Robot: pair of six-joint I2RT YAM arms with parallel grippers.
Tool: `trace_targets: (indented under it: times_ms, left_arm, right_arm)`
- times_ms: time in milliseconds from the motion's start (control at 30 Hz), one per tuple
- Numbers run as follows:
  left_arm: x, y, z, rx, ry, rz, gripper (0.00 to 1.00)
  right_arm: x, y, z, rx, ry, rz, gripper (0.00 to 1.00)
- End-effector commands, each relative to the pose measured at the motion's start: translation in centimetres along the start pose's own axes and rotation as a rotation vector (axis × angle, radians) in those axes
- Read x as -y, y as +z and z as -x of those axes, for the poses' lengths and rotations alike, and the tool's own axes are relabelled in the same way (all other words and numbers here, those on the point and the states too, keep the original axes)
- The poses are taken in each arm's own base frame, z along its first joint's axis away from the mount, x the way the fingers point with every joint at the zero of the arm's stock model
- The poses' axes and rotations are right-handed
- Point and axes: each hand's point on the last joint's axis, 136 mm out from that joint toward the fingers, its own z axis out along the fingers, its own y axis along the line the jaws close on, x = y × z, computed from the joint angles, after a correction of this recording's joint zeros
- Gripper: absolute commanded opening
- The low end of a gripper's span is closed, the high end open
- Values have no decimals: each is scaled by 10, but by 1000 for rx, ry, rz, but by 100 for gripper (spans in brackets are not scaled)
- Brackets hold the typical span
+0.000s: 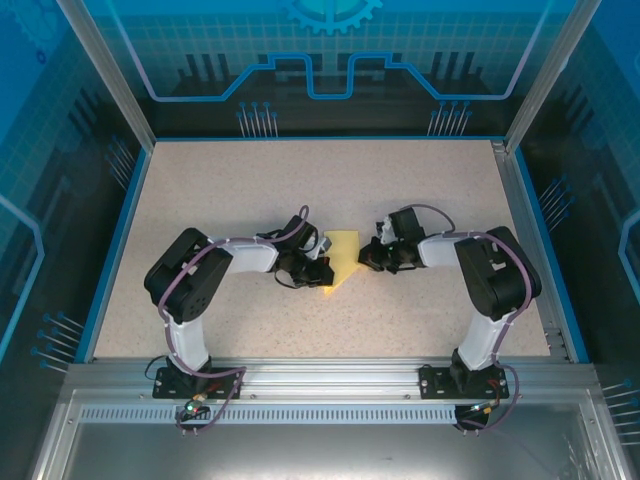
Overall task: Fold a paper plane with a square sheet of paper (pick it up from the middle)
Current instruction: Third fold the triangle at the center of the table.
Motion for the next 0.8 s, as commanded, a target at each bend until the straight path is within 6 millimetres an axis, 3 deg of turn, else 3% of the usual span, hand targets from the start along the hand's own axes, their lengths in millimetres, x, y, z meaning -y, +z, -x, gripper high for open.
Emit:
trace_targets:
  times_ms: [0,167,300,533,633,767]
  left_arm:
    - [-49,2,-41,-97,-46,183,5]
    - [-36,-7,-35,-76,10,157,7]
    - [-17,-24,-22,-22,81,134,15]
    - [26,-54,18,119,128,42,23]
    - [27,-52,32,129,120,40,23]
    - [20,-39,37,93,90,56,20]
  right_arm:
    - [26,-15,18,62,13,-112,0]
    - [1,-31,19,70,-51,-61,4]
    - [-13,-39,8,68,-73,-27,13]
    - [-19,-28,-18,19,-67,-25,26]
    - [-19,-22,-24,0,-47,-12,30]
    - [-18,-17,-29,-16,-29,-8,33]
